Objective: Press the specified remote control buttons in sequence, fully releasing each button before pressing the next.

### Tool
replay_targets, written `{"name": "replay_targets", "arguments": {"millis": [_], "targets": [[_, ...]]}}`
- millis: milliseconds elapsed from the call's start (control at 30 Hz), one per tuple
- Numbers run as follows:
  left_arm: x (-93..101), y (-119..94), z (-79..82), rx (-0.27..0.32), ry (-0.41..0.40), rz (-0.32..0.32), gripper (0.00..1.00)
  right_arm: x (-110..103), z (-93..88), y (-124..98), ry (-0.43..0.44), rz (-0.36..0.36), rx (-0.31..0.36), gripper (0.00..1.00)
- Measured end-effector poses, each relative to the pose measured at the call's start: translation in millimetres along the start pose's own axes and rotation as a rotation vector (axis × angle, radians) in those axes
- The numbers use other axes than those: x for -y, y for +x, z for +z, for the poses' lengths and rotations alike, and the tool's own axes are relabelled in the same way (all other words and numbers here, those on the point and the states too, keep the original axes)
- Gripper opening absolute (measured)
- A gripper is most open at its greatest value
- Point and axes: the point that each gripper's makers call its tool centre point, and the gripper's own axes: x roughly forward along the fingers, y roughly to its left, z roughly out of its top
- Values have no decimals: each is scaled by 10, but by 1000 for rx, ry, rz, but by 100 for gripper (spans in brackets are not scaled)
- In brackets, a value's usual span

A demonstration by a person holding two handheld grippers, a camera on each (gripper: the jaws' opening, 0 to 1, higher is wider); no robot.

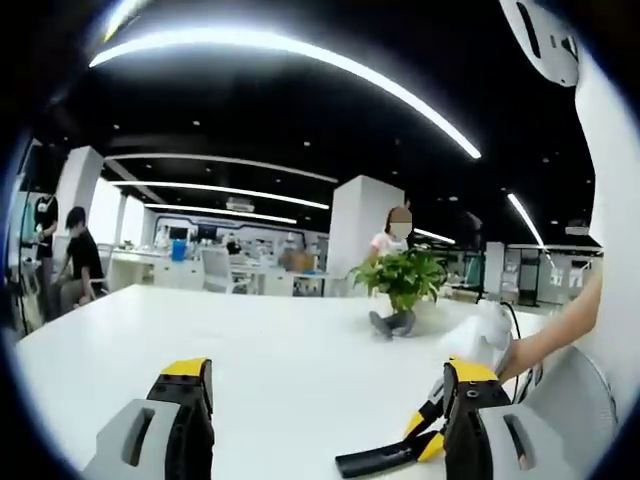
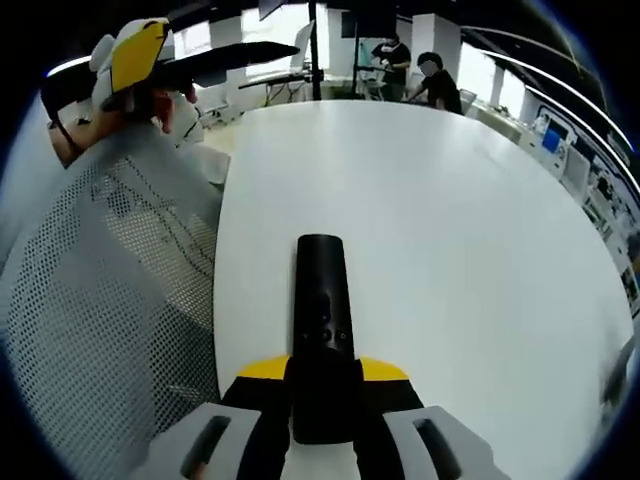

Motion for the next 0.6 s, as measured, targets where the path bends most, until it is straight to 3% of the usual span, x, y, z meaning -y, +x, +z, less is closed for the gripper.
{"name": "replay_targets", "arguments": {"millis": [600], "targets": [[-1,-9,-39,-26,18,1,98,480,29,5,-13,27,-57,21]]}}
